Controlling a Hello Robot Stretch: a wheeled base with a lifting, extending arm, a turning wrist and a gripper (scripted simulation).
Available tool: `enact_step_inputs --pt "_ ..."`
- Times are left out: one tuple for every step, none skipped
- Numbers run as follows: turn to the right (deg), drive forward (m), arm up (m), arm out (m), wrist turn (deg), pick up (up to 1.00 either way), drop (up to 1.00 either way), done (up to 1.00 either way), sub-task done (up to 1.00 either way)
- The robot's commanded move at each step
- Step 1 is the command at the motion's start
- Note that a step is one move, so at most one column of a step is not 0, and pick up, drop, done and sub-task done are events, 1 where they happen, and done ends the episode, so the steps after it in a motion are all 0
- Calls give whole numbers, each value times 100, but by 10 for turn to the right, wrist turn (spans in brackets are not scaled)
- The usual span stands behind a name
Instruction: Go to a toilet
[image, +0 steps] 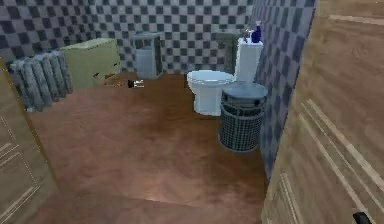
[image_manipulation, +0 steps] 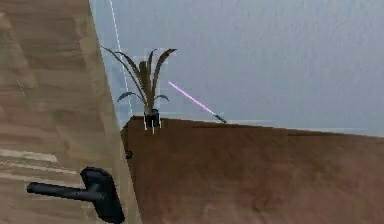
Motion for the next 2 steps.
enact_step_inputs --pt "0 100 0 0 0 0 0 0 0" --pt "-30 0 0 0 0 0 0 0 0"
